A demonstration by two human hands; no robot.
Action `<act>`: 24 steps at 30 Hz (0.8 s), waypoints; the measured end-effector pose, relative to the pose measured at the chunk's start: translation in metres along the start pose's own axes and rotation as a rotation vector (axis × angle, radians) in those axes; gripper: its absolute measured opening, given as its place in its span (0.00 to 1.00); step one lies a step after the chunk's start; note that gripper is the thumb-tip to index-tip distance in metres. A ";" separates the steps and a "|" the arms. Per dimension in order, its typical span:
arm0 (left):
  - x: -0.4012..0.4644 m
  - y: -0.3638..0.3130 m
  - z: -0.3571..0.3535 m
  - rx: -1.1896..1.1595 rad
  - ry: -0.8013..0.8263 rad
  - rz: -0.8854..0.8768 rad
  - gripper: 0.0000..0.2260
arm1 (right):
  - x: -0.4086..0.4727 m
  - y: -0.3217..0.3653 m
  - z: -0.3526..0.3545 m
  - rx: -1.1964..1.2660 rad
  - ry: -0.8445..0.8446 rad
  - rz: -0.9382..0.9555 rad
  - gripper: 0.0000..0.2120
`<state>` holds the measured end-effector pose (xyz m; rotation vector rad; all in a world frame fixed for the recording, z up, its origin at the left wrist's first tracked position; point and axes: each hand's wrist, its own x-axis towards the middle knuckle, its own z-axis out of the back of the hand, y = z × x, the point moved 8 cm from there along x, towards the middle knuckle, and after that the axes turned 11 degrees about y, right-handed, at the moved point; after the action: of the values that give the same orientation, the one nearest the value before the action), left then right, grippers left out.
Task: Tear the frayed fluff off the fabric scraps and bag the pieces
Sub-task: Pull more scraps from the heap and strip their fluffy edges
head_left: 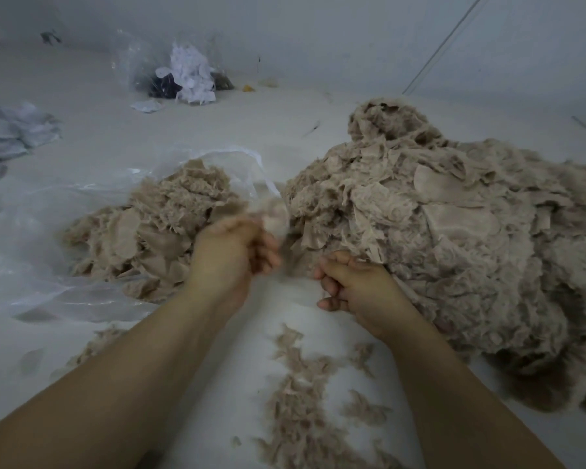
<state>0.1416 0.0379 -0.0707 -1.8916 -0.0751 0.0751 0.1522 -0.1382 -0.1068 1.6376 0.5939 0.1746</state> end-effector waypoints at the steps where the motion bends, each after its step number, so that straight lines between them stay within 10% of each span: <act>1: 0.006 -0.007 0.006 -0.095 -0.061 -0.056 0.08 | 0.000 0.000 0.000 -0.003 0.002 -0.002 0.16; 9: 0.025 0.031 -0.035 0.505 0.125 0.175 0.14 | -0.004 0.003 -0.002 -0.015 -0.002 -0.010 0.17; 24: -0.004 0.035 -0.050 0.644 0.289 -0.047 0.12 | 0.002 0.003 -0.002 -0.053 0.077 0.058 0.14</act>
<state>0.1426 -0.0202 -0.0879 -1.2403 0.0941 -0.1873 0.1541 -0.1358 -0.1042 1.6029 0.5958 0.2946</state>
